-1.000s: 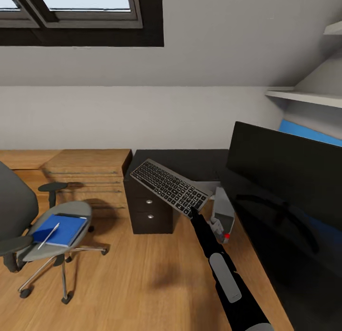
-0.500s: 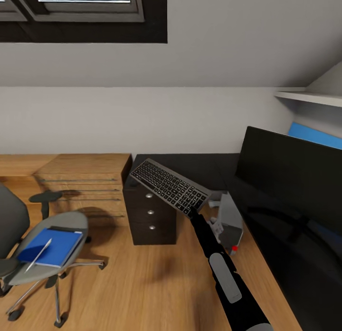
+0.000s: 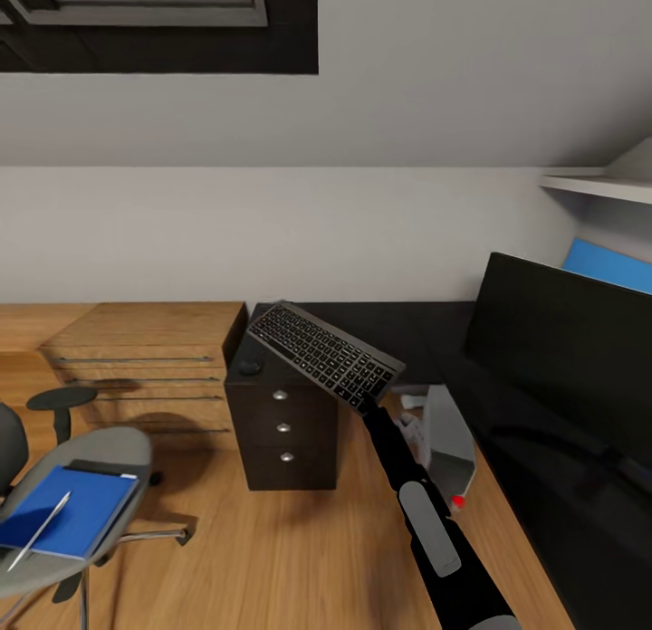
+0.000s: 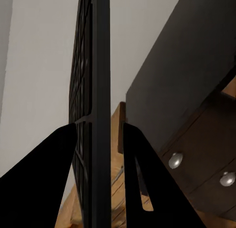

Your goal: In the bedroom, organize the workspace by keeping the computer under the desk, ensuring the monitor is on the desk, placing the keyboard on the desk next to the monitor, placing the mouse on the desk next to the keyboard, moving the folder from the swivel chair onto the desk next to the mouse, stacking the notebook on top of the folder with the pen on top of the notebook, and positioning the swivel chair next to the desk.

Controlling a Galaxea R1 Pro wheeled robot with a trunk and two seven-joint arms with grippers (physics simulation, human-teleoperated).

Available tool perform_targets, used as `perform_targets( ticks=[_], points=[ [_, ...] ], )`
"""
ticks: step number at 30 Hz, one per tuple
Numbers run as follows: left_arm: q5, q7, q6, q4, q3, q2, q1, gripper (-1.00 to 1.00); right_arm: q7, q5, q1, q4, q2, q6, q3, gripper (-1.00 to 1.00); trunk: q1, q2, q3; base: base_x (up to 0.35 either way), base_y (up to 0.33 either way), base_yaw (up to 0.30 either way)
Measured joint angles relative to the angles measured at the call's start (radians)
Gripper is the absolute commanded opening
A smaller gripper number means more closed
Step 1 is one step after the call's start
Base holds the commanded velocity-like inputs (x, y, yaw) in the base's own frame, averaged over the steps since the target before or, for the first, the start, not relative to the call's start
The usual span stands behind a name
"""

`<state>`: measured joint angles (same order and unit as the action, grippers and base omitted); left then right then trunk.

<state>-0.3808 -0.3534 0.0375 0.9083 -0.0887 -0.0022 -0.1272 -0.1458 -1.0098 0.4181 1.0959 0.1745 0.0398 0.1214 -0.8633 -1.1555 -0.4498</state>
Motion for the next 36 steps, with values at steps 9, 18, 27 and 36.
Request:
perform_targets(
  ticks=[9, 18, 27, 36],
  points=[
    [0.0, 0.0, 0.0, 0.0, 0.0, 0.0, 0.0, 1.0, -0.011, -0.017, 0.0, -0.005, 0.0, 0.001, -0.006, -1.0, 0.0, 0.0, 0.0, 0.321, 0.0, 0.0],
    [0.0, 0.0, 0.0, 0.0, 0.0, -0.001, 0.0, 1.0, 0.01, -0.044, 0.0, -0.012, 0.0, 0.002, -0.06, -1.0, 0.0, 0.0, 0.0, 0.321, 0.0, 0.0],
    [0.0, 0.0, -0.001, 0.0, 0.0, -0.002, 0.0, 1.0, 0.043, -0.068, 0.0, -0.045, -0.001, 0.051, -0.147, -1.0, 0.0, 0.0, 0.0, 0.228, 0.0, 0.0],
    [0.0, 0.0, -0.001, 0.0, 0.0, -0.002, 0.0, 1.0, 0.051, -0.252, 0.0, -0.104, -0.001, 0.064, -0.204, -1.0, -0.001, 0.0, 0.0, 0.024, 0.0, 0.0]
  ],
)
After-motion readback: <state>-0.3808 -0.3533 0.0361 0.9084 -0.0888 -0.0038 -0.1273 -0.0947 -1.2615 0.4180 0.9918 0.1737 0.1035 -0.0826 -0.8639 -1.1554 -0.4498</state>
